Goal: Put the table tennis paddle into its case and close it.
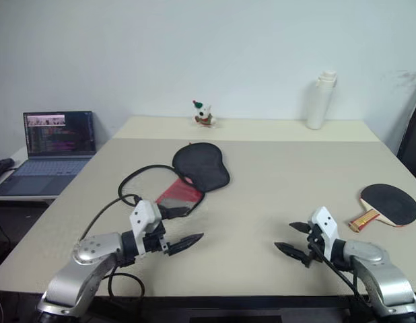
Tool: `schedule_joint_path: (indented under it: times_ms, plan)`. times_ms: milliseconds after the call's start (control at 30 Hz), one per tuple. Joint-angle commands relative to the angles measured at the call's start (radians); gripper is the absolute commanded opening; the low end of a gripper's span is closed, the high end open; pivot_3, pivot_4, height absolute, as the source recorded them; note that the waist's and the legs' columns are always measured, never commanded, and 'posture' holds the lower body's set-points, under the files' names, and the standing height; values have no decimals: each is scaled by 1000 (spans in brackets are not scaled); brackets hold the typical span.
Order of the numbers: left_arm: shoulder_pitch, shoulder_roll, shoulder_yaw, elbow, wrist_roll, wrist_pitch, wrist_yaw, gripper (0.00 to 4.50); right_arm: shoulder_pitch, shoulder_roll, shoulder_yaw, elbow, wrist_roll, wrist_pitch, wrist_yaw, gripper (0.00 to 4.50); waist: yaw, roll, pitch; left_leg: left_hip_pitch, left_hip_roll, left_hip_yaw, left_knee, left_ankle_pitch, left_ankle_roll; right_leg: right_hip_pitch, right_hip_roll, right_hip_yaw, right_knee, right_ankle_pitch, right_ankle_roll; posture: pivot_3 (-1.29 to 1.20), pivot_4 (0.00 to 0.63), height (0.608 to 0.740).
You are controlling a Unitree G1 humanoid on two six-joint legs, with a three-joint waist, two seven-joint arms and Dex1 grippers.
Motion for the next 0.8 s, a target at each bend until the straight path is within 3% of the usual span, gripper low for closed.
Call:
schedule_joint_path:
  times_ms: [33,333,600,800]
  plan:
    - [-33,-21,-5,27,10,-39,-1,4467,2,-37,-48,-68,22,21,-15,4500,2,0,0,0,0,0,0,0,0,0,0,0,0,0,0,0,150,740]
    - [-133,-95,-11,145,39,-104,8,4467,32,-37,-72,-196,57,84,-82,4500,5,-1,0,0,0,1,1,0,0,0,0,0,-1,2,2,0,150,740]
    - [-308,-71,12,393,119,-173,33,4467,-90,42,14,-146,35,49,-124,4500,2,-1,0,1,-2,3,2,0,1,0,2,0,0,3,2,0,150,740]
    - [-493,-107,-43,735,235,-233,99,4467,-136,62,2,-149,55,60,-150,4500,5,-2,0,-1,-3,3,1,0,1,-1,3,-1,-1,5,0,0,150,740]
